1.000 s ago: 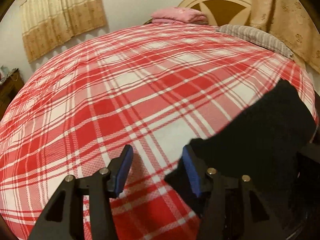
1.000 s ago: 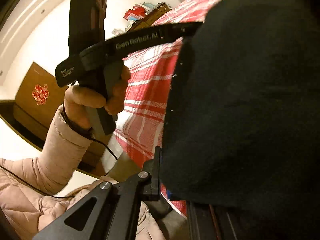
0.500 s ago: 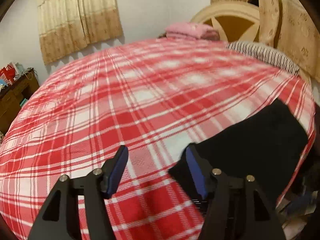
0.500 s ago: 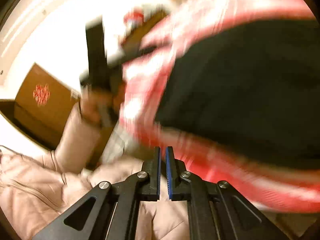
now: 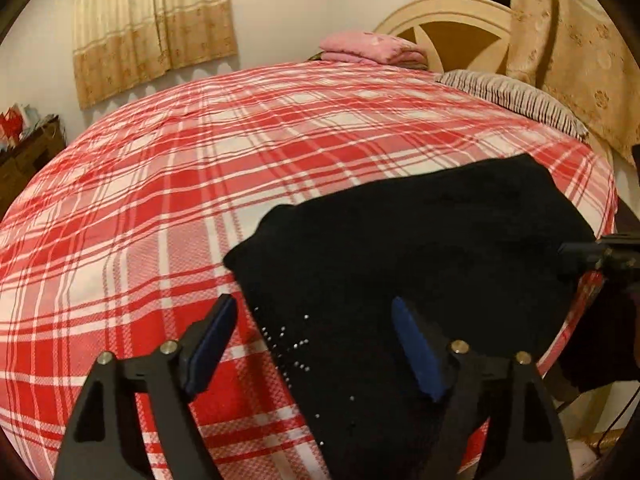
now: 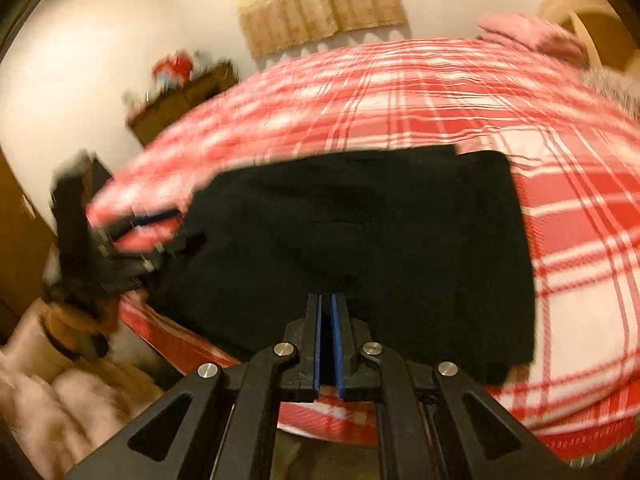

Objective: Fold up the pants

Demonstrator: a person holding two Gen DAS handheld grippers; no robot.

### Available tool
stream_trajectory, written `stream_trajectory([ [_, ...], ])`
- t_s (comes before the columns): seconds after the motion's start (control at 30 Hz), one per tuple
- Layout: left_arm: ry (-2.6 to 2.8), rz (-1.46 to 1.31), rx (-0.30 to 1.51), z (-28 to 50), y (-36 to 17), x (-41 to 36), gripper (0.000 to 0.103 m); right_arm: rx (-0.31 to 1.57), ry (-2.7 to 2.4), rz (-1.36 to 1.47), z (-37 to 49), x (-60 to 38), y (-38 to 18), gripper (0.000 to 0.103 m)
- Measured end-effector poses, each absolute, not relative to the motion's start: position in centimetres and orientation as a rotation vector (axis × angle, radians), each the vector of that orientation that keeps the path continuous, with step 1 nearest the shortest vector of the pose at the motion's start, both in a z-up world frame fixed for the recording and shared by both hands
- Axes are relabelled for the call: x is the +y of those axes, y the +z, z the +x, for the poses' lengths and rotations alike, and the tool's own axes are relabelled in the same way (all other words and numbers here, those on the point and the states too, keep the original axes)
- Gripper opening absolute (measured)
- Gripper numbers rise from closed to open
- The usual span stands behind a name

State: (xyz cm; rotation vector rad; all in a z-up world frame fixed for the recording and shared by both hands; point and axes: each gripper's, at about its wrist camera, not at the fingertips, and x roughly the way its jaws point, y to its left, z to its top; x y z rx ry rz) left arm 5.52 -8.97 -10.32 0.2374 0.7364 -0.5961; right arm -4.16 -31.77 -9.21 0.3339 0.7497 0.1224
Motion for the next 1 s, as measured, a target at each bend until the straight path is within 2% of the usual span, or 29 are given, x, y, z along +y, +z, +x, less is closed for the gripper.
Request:
stream_trajectory([
  [0.07,-0.563,0.237,0.730,5.5,-9.9,-8.8,0.085,0.683,0.094,0.376,-4.8,-33.8,-7.9,0.014],
  [0.1,-0.553,0.236,0.728,5.2,-9.9,-8.8,0.090,0.656,0.045,0.395,-5.1,-34.8,-7.4,0.044],
  [0.13,-0.541,0.232,0.726,5.1,-9.8,-8.7,0.093,0.643,0.020,0.405,-5.1,-35.3,-7.2,0.082],
  [0.17,-0.528,0.222,0.723,5.1,-9.6,-8.4,0.096,0.603,-0.018,0.426,-5.7,-36.1,-6.9,0.090],
  [0.4,-0.485,0.198,0.730,5.3,-9.6,-7.9,0.100,0.663,-0.075,0.424,-5.1,-37.7,-9.3,0.091],
  [0.73,-0.541,0.035,0.905,5.8,-12.6,-8.1,0.103,0.678,-0.051,0.350,-4.6,-36.0,-10.6,0.091],
  [0.9,-0.537,0.056,0.889,4.9,-12.7,-8.5,0.103,0.611,-0.005,0.552,-6.0,-38.7,-10.0,0.089],
  [1.0,-0.543,0.025,0.888,5.1,-12.6,-8.2,0.103,0.552,-0.095,0.490,-7.1,-39.3,-8.7,0.089],
])
